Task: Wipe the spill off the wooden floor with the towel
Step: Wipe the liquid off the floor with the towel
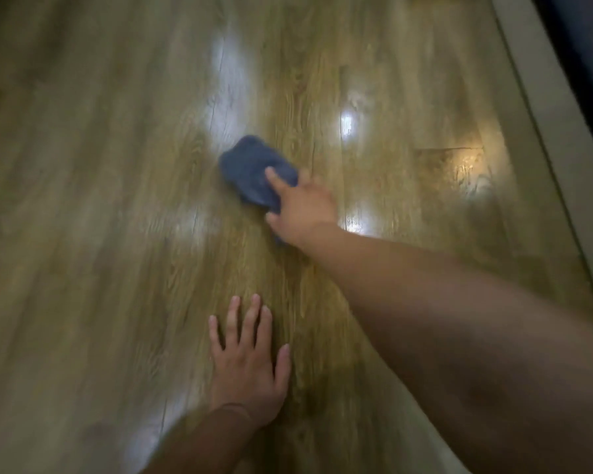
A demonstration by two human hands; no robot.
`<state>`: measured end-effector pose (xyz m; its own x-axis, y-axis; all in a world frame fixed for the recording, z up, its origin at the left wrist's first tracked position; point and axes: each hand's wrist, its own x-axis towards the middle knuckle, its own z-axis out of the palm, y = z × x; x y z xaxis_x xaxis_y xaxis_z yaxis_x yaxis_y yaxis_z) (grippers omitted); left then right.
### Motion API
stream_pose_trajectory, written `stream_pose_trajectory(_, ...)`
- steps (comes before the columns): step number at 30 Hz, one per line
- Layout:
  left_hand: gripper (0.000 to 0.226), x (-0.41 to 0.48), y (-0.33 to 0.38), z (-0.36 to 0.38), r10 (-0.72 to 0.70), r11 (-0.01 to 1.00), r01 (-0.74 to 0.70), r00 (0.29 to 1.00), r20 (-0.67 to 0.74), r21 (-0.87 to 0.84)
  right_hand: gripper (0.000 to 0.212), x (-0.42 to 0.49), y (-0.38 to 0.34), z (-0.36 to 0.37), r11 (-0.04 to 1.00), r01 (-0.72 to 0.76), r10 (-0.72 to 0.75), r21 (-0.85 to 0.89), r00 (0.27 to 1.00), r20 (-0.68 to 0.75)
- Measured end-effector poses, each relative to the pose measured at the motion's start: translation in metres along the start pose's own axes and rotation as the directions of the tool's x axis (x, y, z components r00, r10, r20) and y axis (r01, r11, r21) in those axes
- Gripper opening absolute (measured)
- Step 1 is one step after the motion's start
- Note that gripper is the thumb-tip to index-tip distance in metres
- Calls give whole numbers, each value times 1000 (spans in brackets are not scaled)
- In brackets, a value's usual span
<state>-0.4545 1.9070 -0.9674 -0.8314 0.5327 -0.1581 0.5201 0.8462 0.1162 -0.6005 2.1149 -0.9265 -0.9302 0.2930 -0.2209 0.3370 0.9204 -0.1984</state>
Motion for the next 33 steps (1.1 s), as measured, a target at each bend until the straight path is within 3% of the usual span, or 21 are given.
stream_pose_trajectory(2,64,1,-1,2,-2,1000,2,1000,-21,13,74,-2,-4,10,990,141,-141,-10,990,-12)
stream_pose_trajectory(6,63,2,-4,4,-12,1000,11,1000,26,25,72,2,26,8,981,191,-190,44,982,-18)
stream_pose_trajectory(8,62,1,-1,-1,-4,1000,4,1000,27,-7,71,-5,67,-2,993,70,-65,97,996,-60)
stream_pose_trajectory(10,60,16,-8,-17,32,999,-31,999,18,-40,71,-11,133,-13,967,-159,189,198,971,-144)
stream_pose_trajectory(13,63,90,-41,-39,86,996,-86,996,-13,-1,75,-43,253,-24,760,-561,629,328,761,-158)
stream_pose_trajectory(15,70,158,-59,-53,75,997,-75,997,1,19,76,-60,295,-32,641,-687,755,344,644,-121)
stream_pose_trajectory(19,72,232,-53,-41,12,1000,-12,999,53,2,71,-58,297,-31,605,-743,794,286,591,-141)
stream_pose_trajectory(25,76,230,-55,-42,36,999,-35,999,41,-24,73,-44,278,-34,486,-851,872,200,457,-175)
stream_pose_trajectory(29,78,231,-50,-46,8,1000,-8,992,124,-5,72,16,229,-40,289,-919,955,267,256,-153)
stream_pose_trajectory(30,78,231,-48,-48,7,1000,-8,990,139,11,72,36,207,-40,270,-922,960,277,237,-148)
stream_pose_trajectory(31,78,232,-47,-48,11,1000,-14,990,140,23,73,54,181,-41,308,-911,949,273,273,-158)
stream_pose_trajectory(33,79,234,-46,-50,10,999,-16,985,170,37,76,84,118,-33,515,-826,857,229,491,-155)
